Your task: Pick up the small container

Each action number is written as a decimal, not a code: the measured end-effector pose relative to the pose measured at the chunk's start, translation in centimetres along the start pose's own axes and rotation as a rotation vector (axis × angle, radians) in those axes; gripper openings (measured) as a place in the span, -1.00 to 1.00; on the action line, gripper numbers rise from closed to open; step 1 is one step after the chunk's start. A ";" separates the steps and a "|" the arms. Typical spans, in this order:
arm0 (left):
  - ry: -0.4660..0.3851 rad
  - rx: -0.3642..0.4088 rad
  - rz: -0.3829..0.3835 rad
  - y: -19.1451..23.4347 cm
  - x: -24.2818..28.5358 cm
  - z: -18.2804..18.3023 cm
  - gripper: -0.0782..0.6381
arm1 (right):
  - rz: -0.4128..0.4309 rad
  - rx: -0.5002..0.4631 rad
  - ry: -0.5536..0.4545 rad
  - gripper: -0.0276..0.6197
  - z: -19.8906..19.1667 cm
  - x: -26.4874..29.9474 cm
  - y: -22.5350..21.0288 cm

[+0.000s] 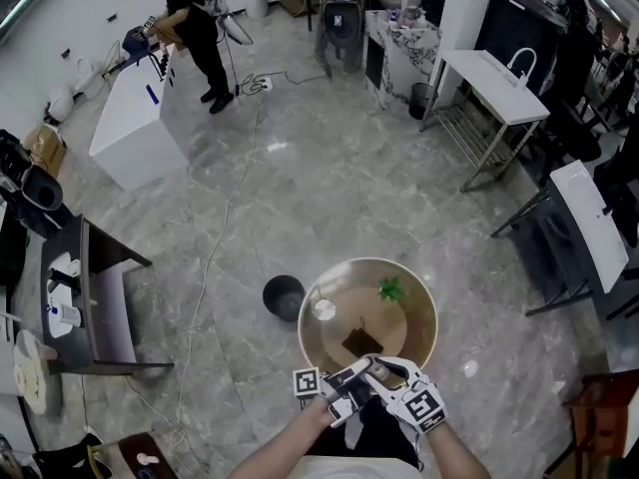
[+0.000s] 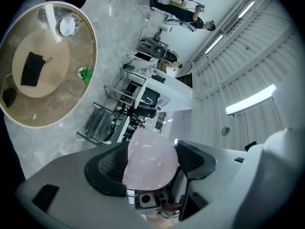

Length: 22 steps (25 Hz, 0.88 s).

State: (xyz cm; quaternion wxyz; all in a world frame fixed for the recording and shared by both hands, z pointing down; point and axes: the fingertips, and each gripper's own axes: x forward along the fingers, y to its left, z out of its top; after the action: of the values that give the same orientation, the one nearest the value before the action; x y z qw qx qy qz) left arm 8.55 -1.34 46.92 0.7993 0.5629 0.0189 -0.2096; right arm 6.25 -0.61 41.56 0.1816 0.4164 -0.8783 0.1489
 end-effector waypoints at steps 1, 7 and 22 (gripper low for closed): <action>0.010 0.002 0.003 -0.5 -0.1 -0.7 0.15 | -0.007 0.005 -0.007 -0.46 0.4 -0.6 0.5; 0.025 -0.004 0.016 -2.9 -0.8 -4.2 0.15 | -0.016 0.012 -0.026 -0.46 2.4 -3.5 3.1; -0.018 0.019 -0.002 -3.9 -0.4 -15.0 0.14 | 0.045 -0.028 -0.034 -0.46 2.8 -13.6 7.7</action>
State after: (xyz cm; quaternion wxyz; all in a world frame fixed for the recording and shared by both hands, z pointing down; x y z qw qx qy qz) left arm 9.84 11.28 38.08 0.7938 0.5686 0.0101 -0.2155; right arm 7.65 12.10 32.19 0.1690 0.3966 -0.8924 0.1336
